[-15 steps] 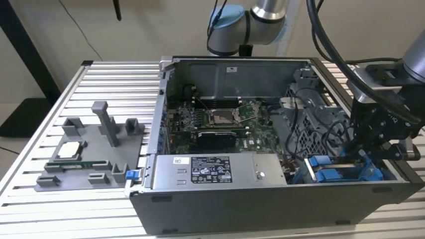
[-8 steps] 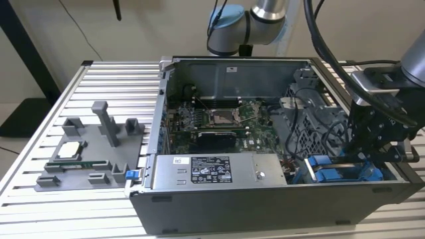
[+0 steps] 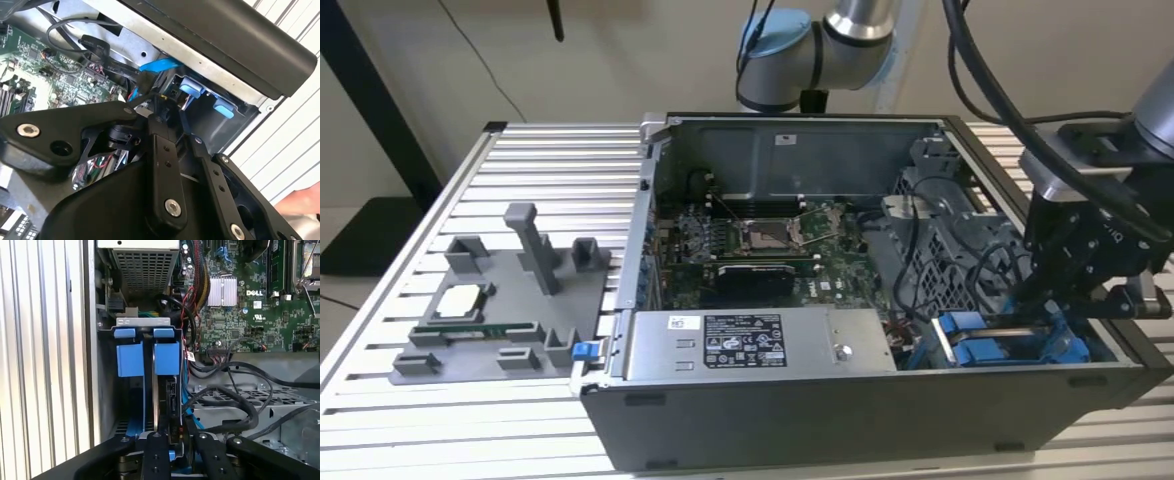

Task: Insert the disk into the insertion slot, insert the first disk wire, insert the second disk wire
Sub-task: 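Insert the first disk wire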

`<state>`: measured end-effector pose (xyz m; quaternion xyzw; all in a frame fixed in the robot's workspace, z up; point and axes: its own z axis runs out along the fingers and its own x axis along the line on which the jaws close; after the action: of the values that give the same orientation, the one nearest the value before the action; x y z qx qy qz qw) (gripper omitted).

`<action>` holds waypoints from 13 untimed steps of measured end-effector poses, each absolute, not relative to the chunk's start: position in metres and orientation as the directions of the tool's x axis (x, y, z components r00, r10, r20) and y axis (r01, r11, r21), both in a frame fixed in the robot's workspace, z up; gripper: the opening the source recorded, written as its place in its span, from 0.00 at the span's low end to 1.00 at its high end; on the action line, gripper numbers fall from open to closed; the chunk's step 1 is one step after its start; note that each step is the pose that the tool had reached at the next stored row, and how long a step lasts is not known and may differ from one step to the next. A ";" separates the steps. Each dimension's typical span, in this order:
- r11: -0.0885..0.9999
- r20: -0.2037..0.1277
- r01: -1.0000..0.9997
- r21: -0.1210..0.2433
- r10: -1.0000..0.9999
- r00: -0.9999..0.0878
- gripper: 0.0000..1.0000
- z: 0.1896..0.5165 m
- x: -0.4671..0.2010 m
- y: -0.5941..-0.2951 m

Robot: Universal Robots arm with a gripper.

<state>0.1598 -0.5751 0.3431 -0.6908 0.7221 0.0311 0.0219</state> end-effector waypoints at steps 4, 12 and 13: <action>0.044 -0.073 -0.999 0.014 -0.996 -0.045 1.00 0.353 0.160 -0.575; 0.044 -0.073 -0.999 0.015 -0.996 -0.045 1.00 0.368 0.160 -0.575; 0.044 -0.073 -0.999 0.014 -0.996 -0.045 1.00 0.370 0.160 -0.575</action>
<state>0.1596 -0.5747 0.3698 -0.6908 0.7221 0.0304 0.0213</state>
